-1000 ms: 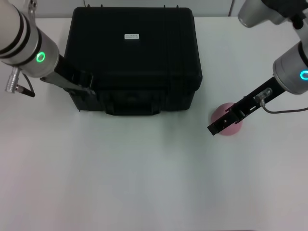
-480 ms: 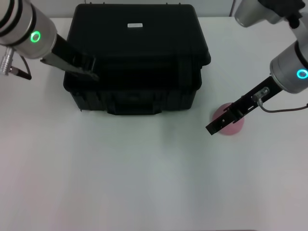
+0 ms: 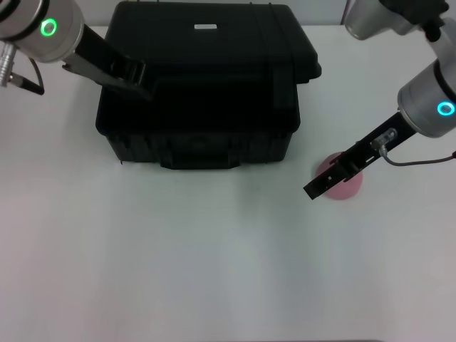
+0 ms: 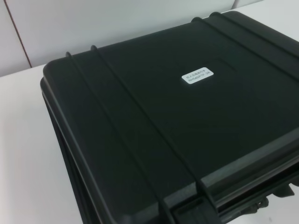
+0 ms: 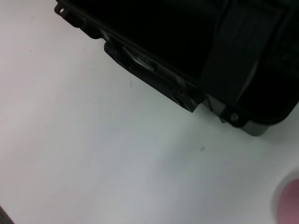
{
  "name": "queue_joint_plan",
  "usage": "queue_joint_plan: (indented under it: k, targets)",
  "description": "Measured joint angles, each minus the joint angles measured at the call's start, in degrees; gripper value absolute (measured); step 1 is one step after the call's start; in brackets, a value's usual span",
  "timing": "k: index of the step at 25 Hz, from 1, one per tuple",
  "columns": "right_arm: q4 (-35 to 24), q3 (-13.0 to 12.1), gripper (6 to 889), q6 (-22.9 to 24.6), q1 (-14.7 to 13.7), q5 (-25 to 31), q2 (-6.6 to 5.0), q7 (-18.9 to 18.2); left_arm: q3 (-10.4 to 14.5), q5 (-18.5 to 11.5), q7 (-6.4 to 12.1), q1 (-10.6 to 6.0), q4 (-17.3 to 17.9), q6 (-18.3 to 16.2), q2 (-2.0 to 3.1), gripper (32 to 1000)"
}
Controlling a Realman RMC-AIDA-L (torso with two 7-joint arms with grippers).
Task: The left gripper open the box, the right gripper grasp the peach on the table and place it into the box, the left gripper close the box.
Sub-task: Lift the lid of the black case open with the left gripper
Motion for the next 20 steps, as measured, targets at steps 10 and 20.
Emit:
queue_joint_plan:
  k: [10,20]
  targets:
    - [1.5,0.0,797,-0.5,1.0,0.0,0.00,0.0,-2.4,0.1,1.71,-1.60,0.1,-1.2,-0.01,405]
    - [1.6,0.0,794,-0.5,1.2,0.0,0.00,0.0,-4.2,0.4,2.87,-3.50,0.0,-1.9,0.07,405]
